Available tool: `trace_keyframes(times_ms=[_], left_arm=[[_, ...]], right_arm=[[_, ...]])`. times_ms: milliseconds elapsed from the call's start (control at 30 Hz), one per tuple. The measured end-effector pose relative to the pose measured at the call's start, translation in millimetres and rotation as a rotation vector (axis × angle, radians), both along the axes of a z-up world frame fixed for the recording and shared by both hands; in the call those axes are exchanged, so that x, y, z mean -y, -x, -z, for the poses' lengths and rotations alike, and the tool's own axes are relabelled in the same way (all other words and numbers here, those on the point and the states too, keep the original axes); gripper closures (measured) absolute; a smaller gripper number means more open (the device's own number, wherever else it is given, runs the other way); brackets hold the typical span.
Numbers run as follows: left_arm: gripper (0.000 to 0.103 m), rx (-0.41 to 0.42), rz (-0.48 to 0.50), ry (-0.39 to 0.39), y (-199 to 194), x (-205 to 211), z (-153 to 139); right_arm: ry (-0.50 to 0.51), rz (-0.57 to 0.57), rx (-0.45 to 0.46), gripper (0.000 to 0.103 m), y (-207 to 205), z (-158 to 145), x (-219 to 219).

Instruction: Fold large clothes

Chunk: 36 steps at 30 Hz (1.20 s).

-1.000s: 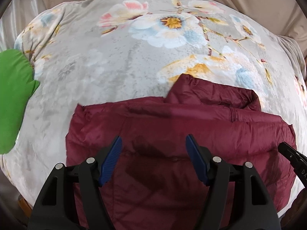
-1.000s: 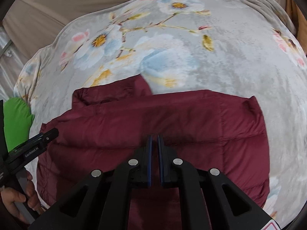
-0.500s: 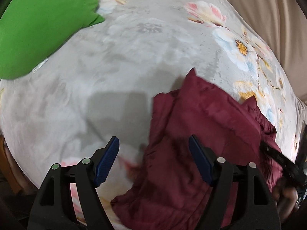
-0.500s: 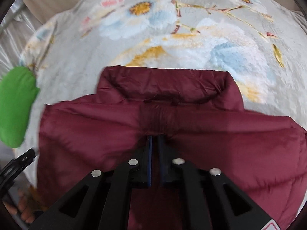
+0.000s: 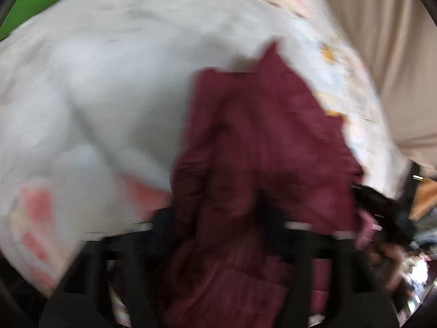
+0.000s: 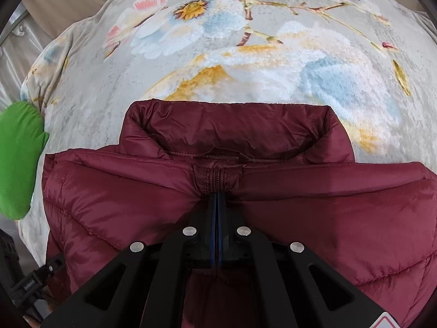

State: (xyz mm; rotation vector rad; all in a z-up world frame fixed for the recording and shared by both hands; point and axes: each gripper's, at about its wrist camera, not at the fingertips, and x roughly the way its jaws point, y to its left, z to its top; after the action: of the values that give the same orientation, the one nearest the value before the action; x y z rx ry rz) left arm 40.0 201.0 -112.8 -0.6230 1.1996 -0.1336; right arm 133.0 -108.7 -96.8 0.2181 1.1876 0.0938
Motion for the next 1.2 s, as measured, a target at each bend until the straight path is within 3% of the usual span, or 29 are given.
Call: trace_keyframes(times_ms=[33, 133, 300, 467, 600, 667, 867, 1000, 1200], left_arm=[[0.085, 0.027, 0.022, 0.01, -1, 4, -10], [0.092, 0.141, 0.093, 0.055, 0, 23, -56], [0.095, 0.337, 0.257, 0.132, 8, 74, -136], [0.095, 0.402, 0.456, 0.175, 13, 146, -172], [0.096, 0.377, 0.621, 0.179, 20, 218, -172], [0.096, 0.369, 0.703, 0.16, 28, 256, -168], [0.096, 0.327, 0.89, 0.088, 46, 343, -144], [0.096, 0.293, 0.971, 0.028, 58, 384, -123], [0.096, 0.278, 1.018, -0.011, 69, 409, -115]], right_arm=[[0.002, -0.002, 0.002, 0.103, 0, 0, 0], [-0.009, 0.002, 0.007, 0.103, 1, 1, 0], [-0.051, 0.003, 0.015, 0.103, 3, 1, 5], [-0.161, 0.071, 0.102, 0.099, 40, -25, 38], [-0.213, 0.165, 0.164, 0.098, 112, -47, 97], [-0.224, 0.242, 0.177, 0.091, 153, -51, 132], [-0.198, 0.444, 0.167, 0.091, 246, -44, 193], [-0.211, 0.497, 0.142, 0.091, 264, -24, 208], [-0.327, 0.446, 0.139, 0.091, 240, 9, 212]])
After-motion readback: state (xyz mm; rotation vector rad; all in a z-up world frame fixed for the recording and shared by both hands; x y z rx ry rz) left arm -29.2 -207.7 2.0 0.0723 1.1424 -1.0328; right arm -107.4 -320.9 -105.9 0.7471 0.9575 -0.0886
